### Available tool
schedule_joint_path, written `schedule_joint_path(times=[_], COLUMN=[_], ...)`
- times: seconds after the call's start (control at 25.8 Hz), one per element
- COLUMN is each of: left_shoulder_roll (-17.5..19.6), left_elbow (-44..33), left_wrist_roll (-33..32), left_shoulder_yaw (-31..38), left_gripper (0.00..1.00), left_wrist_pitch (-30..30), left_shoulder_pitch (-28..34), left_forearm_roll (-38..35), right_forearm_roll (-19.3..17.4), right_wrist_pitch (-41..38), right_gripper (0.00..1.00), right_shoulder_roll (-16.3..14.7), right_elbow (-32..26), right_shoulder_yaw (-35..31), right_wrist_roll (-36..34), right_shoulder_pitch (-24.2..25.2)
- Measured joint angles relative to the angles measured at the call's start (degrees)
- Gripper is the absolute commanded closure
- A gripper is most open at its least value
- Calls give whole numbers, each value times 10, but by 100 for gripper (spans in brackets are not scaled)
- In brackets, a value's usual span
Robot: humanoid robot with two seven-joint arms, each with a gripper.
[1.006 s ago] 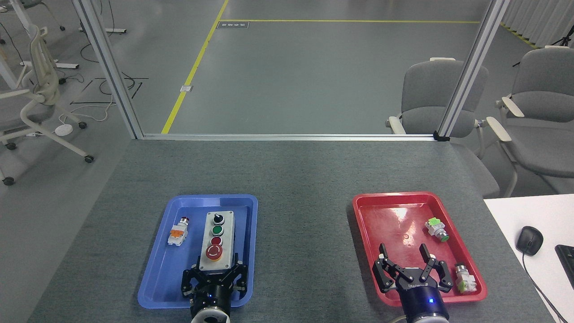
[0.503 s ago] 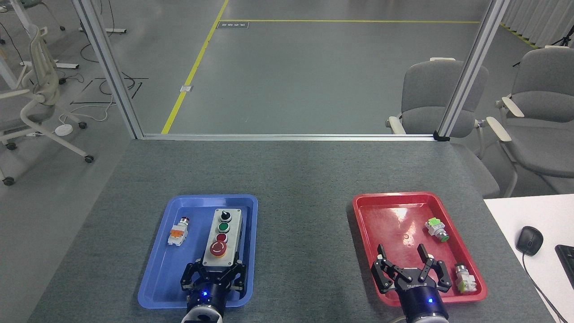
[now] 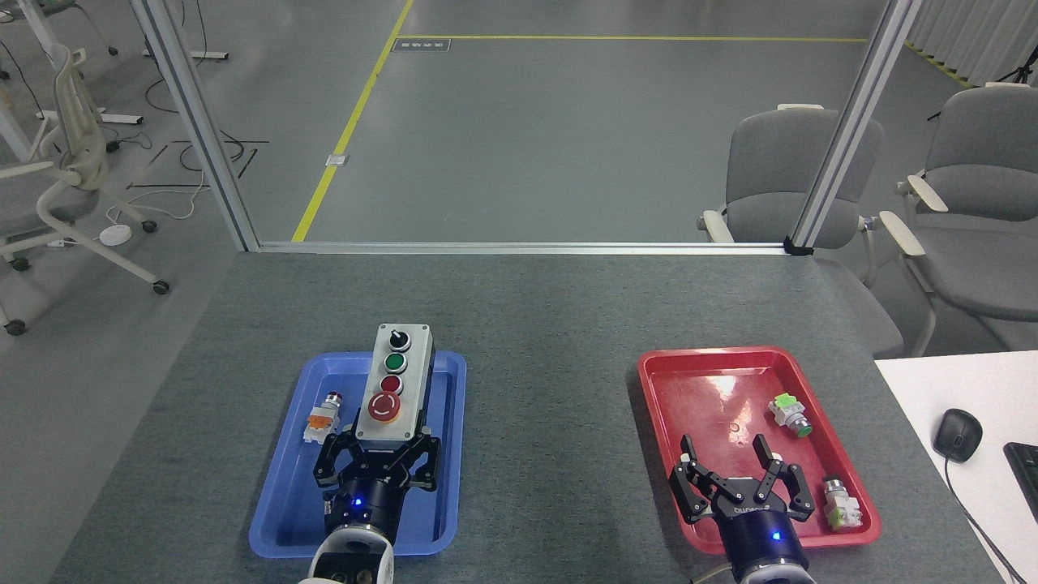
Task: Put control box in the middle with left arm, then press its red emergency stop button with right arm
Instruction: 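Drag the control box out of the blue tray toward the table middle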
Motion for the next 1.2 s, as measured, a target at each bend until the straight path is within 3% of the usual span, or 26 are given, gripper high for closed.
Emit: schedule_joint_path(times=[0.23,0.46,0.93,1.2], left_shoulder_roll=[-31,-64,-72,-72], left_elbow=[-17,37,184,203], left_wrist_roll=[-1,1,-1,-5], left_shoulder_yaw=[-57,-122,-209,-252], left_gripper=[100,100,100,100], left_wrist_pitch=[2,10,15,12], left_shoulder_pitch=[-3,-23,-90,-107], left_forearm_roll=[-7,-8,1,3], right_forearm_roll=[-1,-1,-1,-1], right_wrist_pitch=[0,0,0,5], right_gripper=[2,2,3,4], right_shoulder_roll=[-2,-2,-3,-3], right_elbow=[0,1,5,9], right_shoulder_yaw=[1,1,0,1], right_wrist_roll=[1,2,2,4], right_shoulder_pitch=[-3,-2,-2,-2])
